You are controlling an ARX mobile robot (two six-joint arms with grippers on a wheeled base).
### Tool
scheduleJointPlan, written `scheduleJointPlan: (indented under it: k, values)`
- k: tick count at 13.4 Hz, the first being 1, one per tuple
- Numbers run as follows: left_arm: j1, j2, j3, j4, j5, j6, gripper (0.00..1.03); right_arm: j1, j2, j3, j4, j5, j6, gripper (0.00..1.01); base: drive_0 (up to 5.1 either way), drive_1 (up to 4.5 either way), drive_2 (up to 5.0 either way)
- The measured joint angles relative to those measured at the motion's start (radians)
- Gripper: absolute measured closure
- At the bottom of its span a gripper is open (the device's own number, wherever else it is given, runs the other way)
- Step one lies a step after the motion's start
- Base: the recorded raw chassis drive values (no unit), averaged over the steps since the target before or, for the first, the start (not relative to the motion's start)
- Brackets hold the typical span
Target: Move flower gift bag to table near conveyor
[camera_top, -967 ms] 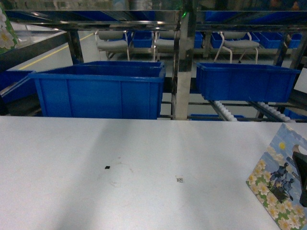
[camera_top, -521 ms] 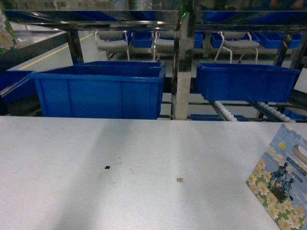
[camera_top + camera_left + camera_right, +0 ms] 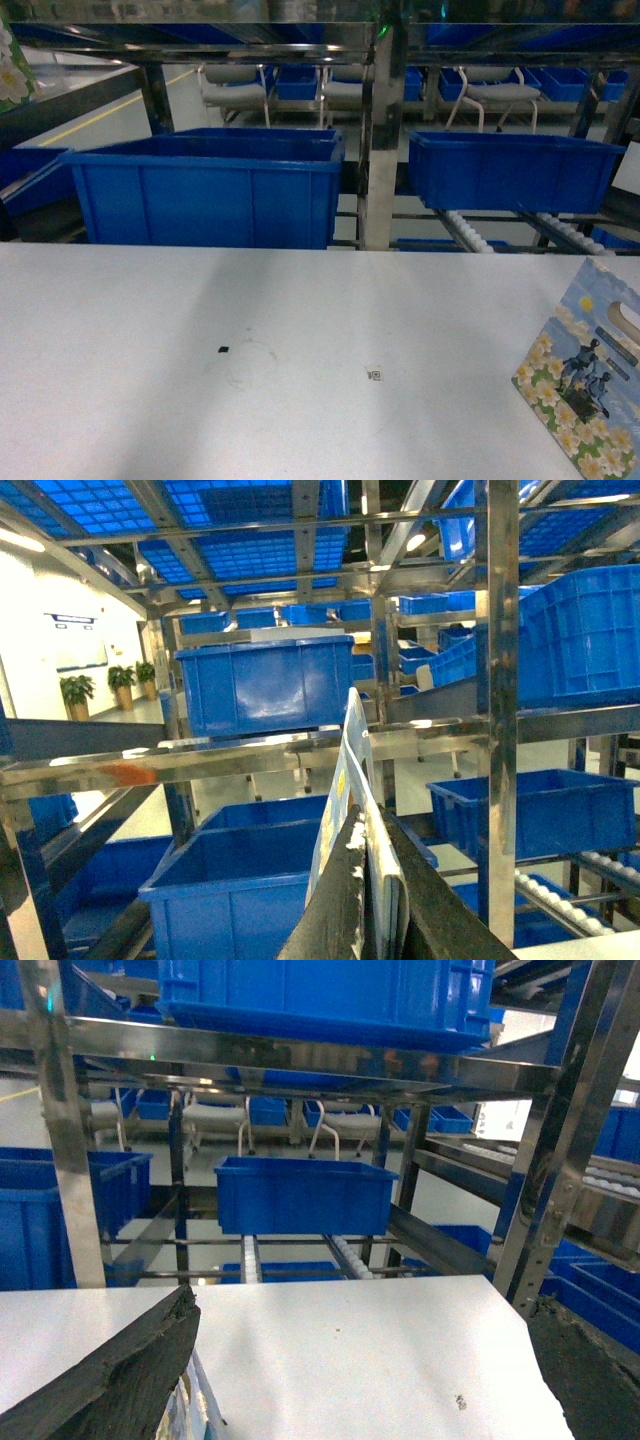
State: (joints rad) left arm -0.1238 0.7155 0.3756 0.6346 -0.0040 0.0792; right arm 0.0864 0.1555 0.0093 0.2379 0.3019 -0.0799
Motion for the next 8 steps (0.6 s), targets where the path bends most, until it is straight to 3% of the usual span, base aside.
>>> scheduleJointPlan:
  k: [1,4,5,7,8]
  values:
    - [0.000,0.000,0.000,0.000,0.000,0.000,1.01,-0.001,-0.081,0.000,-0.073,0.000,0.000,0.03,0.0,0.00,0.0]
    - [0.000,0.000,0.000,0.000,0.000,0.000,1.01,-0.001,-0.079,0.000,-0.078,0.000,0.000,0.03,0.0,0.00,0.0]
    - [-0.029,0.019,-0.001,0.043,-0.036,0.000,1.01,-0.001,-0.079,0.000,-0.078,0.000,0.000,0.03,0.0,0.00,0.0]
    - [-0.159,0.103,-0.001,0.129,-0.159,0.019,1.01,-0.001,-0.079,0.000,-0.078,0.000,0.000,0.03,0.0,0.00,0.0]
    - [-0.248,0.172,-0.001,0.176,-0.245,0.035,1.01,-0.001,-0.079,0.000,-0.078,0.000,0.000,0.03,0.0,0.00,0.0]
